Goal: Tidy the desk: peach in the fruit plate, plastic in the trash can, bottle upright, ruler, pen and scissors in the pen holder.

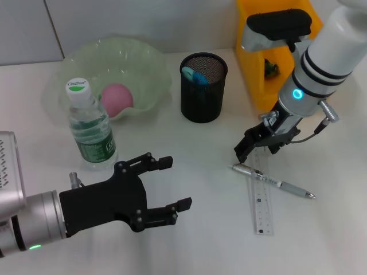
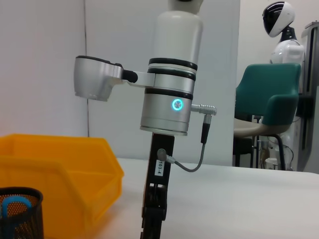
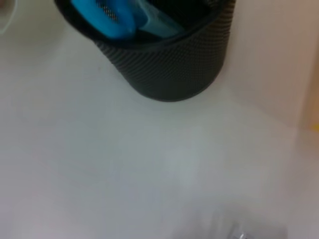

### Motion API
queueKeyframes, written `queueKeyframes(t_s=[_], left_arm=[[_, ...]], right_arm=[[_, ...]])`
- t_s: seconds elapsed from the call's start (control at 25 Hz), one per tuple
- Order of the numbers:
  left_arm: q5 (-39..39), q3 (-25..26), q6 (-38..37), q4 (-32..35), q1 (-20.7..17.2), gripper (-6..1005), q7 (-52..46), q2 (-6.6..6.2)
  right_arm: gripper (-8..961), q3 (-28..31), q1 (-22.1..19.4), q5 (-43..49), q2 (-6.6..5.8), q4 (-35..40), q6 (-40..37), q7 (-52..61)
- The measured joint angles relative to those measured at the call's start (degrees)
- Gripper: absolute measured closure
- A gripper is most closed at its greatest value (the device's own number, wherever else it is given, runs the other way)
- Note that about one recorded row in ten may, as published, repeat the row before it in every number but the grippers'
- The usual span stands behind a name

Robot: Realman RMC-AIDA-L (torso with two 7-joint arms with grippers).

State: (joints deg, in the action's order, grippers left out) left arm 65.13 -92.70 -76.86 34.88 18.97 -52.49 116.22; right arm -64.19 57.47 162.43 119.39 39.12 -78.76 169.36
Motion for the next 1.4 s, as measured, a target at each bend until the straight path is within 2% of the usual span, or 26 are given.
queueKeyframes(t_s=[0.32, 1.2, 1.4], left_arm=[[0.0, 0.31, -0.53, 0.02, -0.08, 165, 0.3, -0.03], [0.0, 0.34, -0.5, 0.74, 0.1, 164, 0.46, 0.09], [0.0, 0.33, -0.3, 0.77, 0.12, 165, 0.46, 0.14]], right_arm=[[145, 3.12, -0.47, -0.01, -0.14, -0.06, -0.75, 0.09], [146, 2.26, -0.16, 2.62, -0.22, -0.05, 0.36, -0.06], [147, 0.51, -0.16, 2.46, -0.15, -0.1, 0.39, -0.3]])
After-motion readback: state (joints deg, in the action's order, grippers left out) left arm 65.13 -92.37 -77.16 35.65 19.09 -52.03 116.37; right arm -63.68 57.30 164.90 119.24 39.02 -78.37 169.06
